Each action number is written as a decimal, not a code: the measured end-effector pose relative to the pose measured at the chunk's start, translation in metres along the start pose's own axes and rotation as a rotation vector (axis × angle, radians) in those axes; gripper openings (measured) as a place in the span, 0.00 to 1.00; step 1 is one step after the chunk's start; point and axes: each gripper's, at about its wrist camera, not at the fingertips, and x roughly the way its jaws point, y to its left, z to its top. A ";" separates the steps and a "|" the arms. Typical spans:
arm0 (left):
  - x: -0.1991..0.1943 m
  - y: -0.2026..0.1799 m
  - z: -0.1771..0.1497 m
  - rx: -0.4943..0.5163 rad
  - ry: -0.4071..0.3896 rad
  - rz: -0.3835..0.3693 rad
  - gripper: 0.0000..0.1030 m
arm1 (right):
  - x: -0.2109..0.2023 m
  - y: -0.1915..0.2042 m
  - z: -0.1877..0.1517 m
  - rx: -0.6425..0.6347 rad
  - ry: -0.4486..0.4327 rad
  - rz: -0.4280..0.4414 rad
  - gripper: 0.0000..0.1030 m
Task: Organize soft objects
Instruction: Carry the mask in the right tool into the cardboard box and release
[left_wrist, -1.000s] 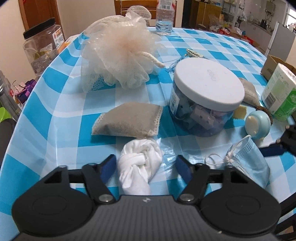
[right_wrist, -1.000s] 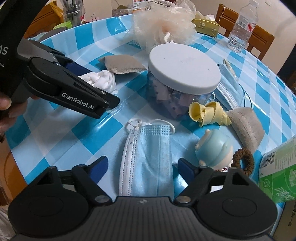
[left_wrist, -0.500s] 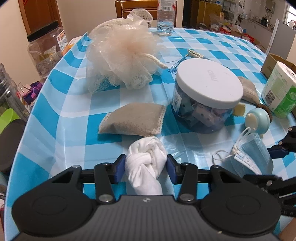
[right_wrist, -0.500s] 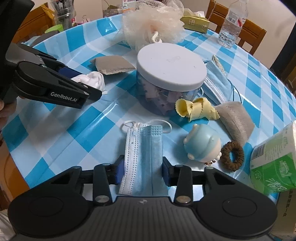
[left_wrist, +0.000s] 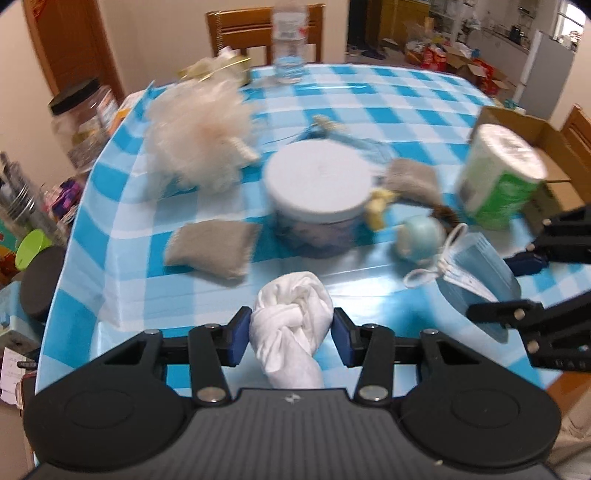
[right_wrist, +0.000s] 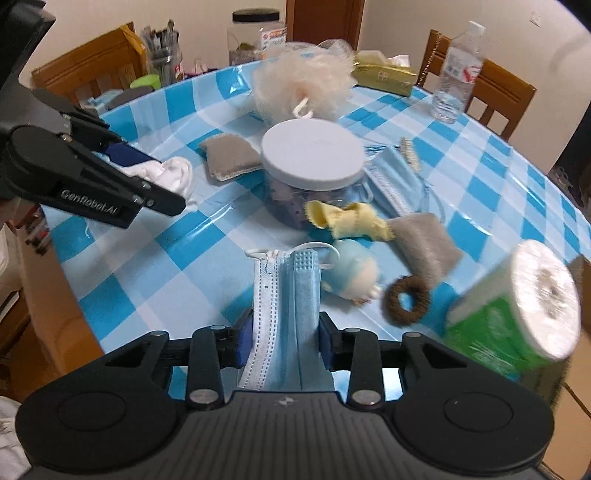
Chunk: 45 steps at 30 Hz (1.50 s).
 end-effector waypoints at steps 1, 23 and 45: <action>-0.005 -0.007 0.002 0.010 -0.002 -0.011 0.44 | -0.007 -0.006 -0.003 0.003 -0.001 0.003 0.39; -0.035 -0.164 0.065 0.191 -0.118 -0.139 0.44 | -0.127 -0.173 -0.075 0.058 -0.067 -0.252 0.39; -0.023 -0.226 0.113 0.214 -0.158 -0.100 0.44 | -0.100 -0.228 -0.108 0.169 -0.071 -0.139 0.91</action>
